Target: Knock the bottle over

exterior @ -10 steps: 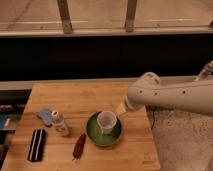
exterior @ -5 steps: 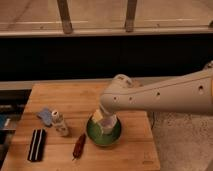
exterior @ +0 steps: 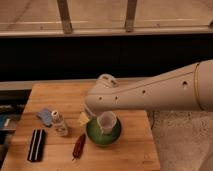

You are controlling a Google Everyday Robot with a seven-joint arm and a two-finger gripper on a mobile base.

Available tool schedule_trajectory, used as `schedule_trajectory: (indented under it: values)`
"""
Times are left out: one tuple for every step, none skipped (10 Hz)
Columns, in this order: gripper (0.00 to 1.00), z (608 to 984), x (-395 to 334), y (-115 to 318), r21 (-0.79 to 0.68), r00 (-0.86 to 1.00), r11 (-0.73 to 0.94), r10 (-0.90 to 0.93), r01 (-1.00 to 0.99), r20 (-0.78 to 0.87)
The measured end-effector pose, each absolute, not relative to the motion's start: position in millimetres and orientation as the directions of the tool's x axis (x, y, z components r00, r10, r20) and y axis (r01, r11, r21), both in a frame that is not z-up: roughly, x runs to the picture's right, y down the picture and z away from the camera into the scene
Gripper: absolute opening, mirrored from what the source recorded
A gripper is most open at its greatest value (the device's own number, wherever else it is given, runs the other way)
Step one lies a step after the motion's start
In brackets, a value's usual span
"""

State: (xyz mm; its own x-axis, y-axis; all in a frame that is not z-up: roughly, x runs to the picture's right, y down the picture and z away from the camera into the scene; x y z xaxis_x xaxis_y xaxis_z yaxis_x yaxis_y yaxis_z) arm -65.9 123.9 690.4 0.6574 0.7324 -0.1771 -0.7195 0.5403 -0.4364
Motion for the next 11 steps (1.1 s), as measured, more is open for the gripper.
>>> schedule_trajectory:
  values:
    - [0.80, 690, -69, 125, -0.440, 0.660, 0.541, 0.731, -0.717, -0.176]
    - [0.80, 690, -69, 125, -0.441, 0.660, 0.541, 0.730, -0.716, -0.177]
    - [0.80, 690, -68, 125, -0.440, 0.660, 0.541, 0.730, -0.717, -0.177]
    - [0.80, 691, -68, 125, -0.441, 0.661, 0.542, 0.728, -0.716, -0.178]
    - [0.80, 692, -69, 127, -0.441, 0.671, 0.551, 0.719, -0.708, -0.180]
    - [0.80, 690, -80, 131, -0.447, 0.700, 0.578, 0.693, -0.683, -0.172]
    - [0.80, 686, -94, 136, -0.450, 0.728, 0.607, 0.666, -0.655, -0.161]
    - [0.80, 679, -111, 145, -0.455, 0.757, 0.636, 0.636, -0.624, -0.149]
    - [0.80, 673, -127, 153, -0.459, 0.782, 0.661, 0.609, -0.594, -0.136]
    - [0.80, 666, -150, 162, -0.467, 0.818, 0.697, 0.564, -0.545, -0.113]
    - [0.80, 664, -162, 168, -0.474, 0.837, 0.714, 0.538, -0.516, -0.099]
